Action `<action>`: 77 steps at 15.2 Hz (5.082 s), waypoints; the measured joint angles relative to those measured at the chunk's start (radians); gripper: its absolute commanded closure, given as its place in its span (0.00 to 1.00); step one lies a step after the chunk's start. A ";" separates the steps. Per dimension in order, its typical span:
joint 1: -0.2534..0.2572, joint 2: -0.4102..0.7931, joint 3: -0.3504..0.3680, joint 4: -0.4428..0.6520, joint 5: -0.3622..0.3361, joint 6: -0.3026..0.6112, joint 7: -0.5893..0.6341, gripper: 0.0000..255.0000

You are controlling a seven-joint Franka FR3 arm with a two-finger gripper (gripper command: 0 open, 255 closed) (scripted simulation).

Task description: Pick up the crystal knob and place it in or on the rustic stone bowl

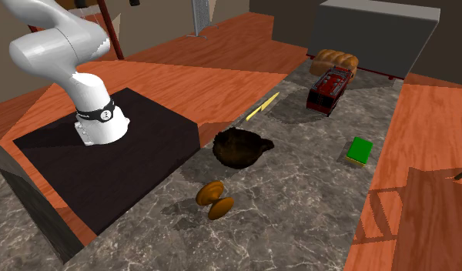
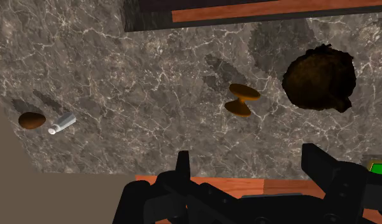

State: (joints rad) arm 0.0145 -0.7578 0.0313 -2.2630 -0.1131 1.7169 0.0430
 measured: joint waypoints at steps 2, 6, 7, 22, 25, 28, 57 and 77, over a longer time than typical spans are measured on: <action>0.000 0.007 -0.004 -0.009 0.002 0.010 -0.001 0.00; -0.002 0.109 -0.025 -0.030 0.016 0.091 -0.003 0.00; -0.002 0.133 -0.029 -0.033 0.021 0.106 -0.002 0.00; 0.004 0.616 -0.098 0.001 0.132 0.369 -0.057 0.00; 0.004 0.733 -0.104 0.025 0.168 0.421 -0.078 0.00; 0.004 0.844 -0.103 0.067 0.205 0.450 -0.096 0.00; -0.029 1.384 -0.050 0.302 0.361 0.583 -0.181 1.00; -0.025 1.262 -0.061 0.275 0.344 0.488 -0.160 1.00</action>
State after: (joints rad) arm -0.0107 0.5045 -0.0298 -1.9882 0.2305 2.2053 -0.1171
